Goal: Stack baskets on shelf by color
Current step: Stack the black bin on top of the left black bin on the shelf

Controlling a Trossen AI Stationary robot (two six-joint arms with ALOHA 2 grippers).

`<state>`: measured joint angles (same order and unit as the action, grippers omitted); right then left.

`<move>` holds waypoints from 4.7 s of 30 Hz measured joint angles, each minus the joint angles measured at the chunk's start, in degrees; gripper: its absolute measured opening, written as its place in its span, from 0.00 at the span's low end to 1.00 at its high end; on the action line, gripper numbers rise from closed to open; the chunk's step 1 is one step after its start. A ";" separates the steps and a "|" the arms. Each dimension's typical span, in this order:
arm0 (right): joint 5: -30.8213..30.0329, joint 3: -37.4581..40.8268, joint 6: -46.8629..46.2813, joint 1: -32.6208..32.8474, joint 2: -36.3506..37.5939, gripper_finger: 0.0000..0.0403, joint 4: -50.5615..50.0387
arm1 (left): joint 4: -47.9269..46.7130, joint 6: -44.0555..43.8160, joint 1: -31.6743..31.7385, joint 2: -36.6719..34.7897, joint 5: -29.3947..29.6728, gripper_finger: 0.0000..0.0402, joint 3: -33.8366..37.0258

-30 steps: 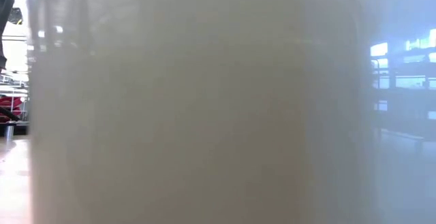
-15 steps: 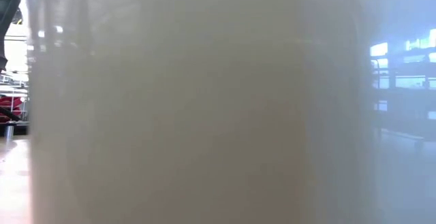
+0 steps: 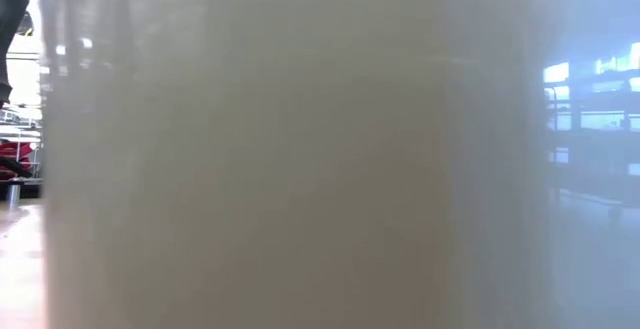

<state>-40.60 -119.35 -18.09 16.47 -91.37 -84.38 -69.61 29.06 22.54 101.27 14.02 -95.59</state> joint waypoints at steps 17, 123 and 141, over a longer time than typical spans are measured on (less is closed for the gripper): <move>-0.02 0.00 0.04 1.54 -0.02 0.00 0.02 | -11.00 -25.07 -7.70 -0.13 2.32 0.00 -12.54; 0.02 0.00 -0.08 1.38 -0.02 0.00 -2.12 | -14.43 -30.00 -9.65 8.28 2.75 0.31 -15.01; -0.55 0.00 -0.04 0.22 -0.02 0.00 -1.76 | -13.84 -27.74 -21.09 7.50 -3.22 0.10 -8.76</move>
<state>-41.15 -119.35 -18.13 16.69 -91.39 -86.14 -83.45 1.32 1.45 108.77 10.80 -104.34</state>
